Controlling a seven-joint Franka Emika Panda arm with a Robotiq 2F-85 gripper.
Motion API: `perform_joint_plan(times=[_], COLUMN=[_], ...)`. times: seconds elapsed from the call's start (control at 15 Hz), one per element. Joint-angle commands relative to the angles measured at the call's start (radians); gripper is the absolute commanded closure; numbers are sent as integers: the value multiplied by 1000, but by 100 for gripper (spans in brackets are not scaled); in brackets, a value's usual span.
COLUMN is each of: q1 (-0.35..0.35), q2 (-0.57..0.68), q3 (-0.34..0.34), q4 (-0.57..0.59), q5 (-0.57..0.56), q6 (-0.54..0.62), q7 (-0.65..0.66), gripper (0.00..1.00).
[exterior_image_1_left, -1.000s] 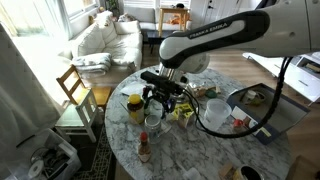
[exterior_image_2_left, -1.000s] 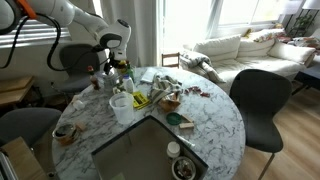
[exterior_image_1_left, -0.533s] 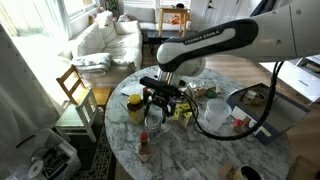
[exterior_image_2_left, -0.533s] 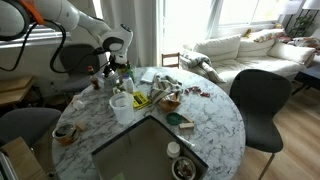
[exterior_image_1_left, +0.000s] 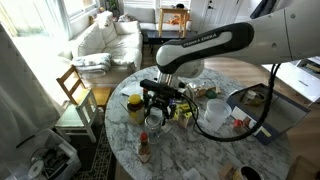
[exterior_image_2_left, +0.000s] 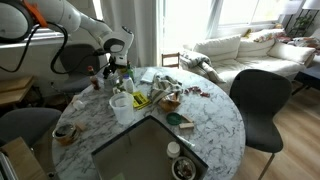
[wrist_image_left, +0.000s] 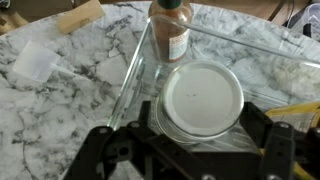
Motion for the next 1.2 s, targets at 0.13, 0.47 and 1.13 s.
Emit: perform_joint_plan(times=[0.13, 0.47, 1.13], q1=[-6, -17, -36], q2=[13, -14, -211], q3=[4, 10, 3], q4=[23, 18, -70], q5=[12, 38, 113], q6=[10, 28, -38], q7=[-6, 2, 102], gripper=[50, 50, 50])
